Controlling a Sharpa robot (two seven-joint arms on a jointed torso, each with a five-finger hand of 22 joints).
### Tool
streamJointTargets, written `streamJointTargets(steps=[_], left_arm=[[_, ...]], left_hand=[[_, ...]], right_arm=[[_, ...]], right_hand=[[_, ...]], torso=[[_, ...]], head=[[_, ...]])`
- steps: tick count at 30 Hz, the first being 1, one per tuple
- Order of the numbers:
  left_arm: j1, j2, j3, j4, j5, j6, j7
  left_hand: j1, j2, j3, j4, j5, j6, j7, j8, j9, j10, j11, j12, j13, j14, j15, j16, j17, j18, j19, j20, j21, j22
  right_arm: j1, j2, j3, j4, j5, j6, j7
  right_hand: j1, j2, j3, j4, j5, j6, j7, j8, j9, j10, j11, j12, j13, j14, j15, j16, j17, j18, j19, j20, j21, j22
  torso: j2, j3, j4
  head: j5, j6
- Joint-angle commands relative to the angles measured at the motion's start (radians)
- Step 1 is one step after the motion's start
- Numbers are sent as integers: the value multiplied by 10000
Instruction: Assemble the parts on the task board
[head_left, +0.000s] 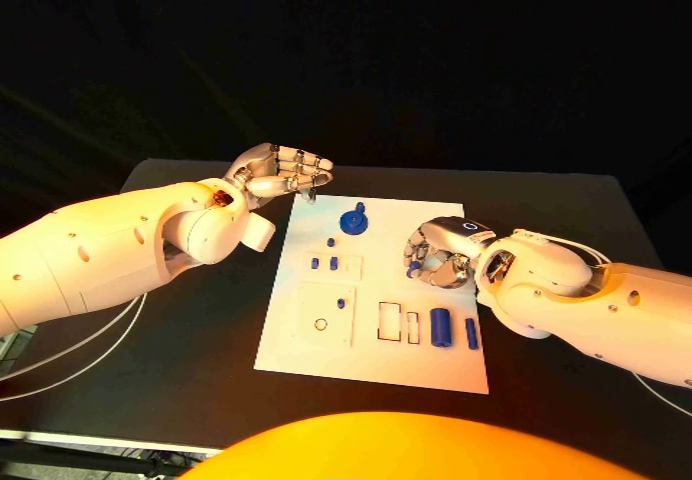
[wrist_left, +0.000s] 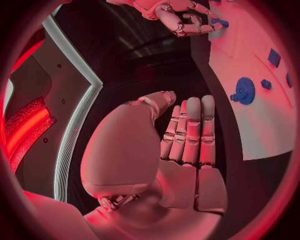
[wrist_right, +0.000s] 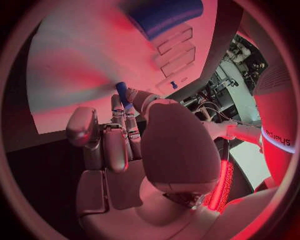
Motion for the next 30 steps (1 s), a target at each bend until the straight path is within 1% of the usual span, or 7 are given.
streamJointTargets(steps=[1,6,11,13,15,23,30], left_arm=[[12,20,5,3,-42,170,30],[12,38,5,-17,-42,174,37],[12,69,5,-42,-42,180,45],[11,90,5,-56,-39,191,51],[10,103,5,-73,-35,197,56],[10,204,5,-199,8,175,101],[11,305,-9,-347,19,153,111]], left_hand=[[-25,83,-30,-18,9,27,-48,43,-6,-2,-37,44,18,28,-57,59,9,144,-17,-26,-13,12],[-25,83,-30,-18,9,27,-48,43,-6,-2,-37,44,18,28,-57,59,9,144,-17,-26,-13,12],[-37,78,-39,-13,8,31,-51,48,-6,-9,-38,51,20,28,-57,64,9,143,-17,-27,-12,14],[-37,78,-39,-13,8,31,-51,48,-6,-9,-38,51,20,28,-57,64,9,143,-17,-27,-12,14],[-37,78,-39,-13,8,31,-51,48,-6,-9,-38,51,20,28,-57,64,9,143,-17,-27,-12,14],[-46,77,-44,-11,9,30,-55,51,-7,-21,-40,59,21,27,-59,70,9,142,-18,-28,-12,16],[-47,76,-45,-11,9,30,-55,52,-8,-24,-40,60,21,26,-59,70,9,141,-18,-29,-12,16]], right_arm=[[54,-114,15,249,-13,-343,-84],[284,-352,72,793,274,-379,-81],[500,-453,127,1394,496,-531,35],[540,-294,138,1611,484,-559,137],[533,-107,139,1668,454,-541,201],[125,1083,73,1474,190,-626,542],[-368,1939,6,1068,-20,-753,797]], right_hand=[[41,145,93,-16,79,-53,6,58,567,648,-546,-49,298,365,-50,52,10,-126,32,-62,54,19],[24,128,121,-37,74,-57,5,80,599,657,-549,-57,310,367,-53,57,20,-124,30,-64,49,21],[5,105,179,-80,81,-66,7,115,651,675,-552,-73,330,371,-57,63,31,-127,37,-69,60,43],[-2,100,210,-100,93,-73,11,128,673,682,-551,-82,338,373,-58,68,40,-132,48,-71,81,66],[-5,98,223,-109,97,-78,13,132,681,682,-550,-88,341,369,-58,60,17,-125,33,-72,52,43],[-21,91,256,-129,91,-97,22,139,704,674,-543,-109,348,359,-54,41,-33,-108,-9,-72,-23,-14],[-28,97,316,-166,109,-127,33,145,735,672,-535,-133,359,354,-50,33,-54,-108,-15,-71,-30,-9]], torso=[[8,-8,30],[-4,-5,19],[-18,-21,-2],[-18,-17,-7],[-19,4,-28],[-50,-23,6],[-42,-10,-13]], head=[[-7,0],[21,0],[47,12],[60,14],[137,9],[303,-9],[487,-19]])
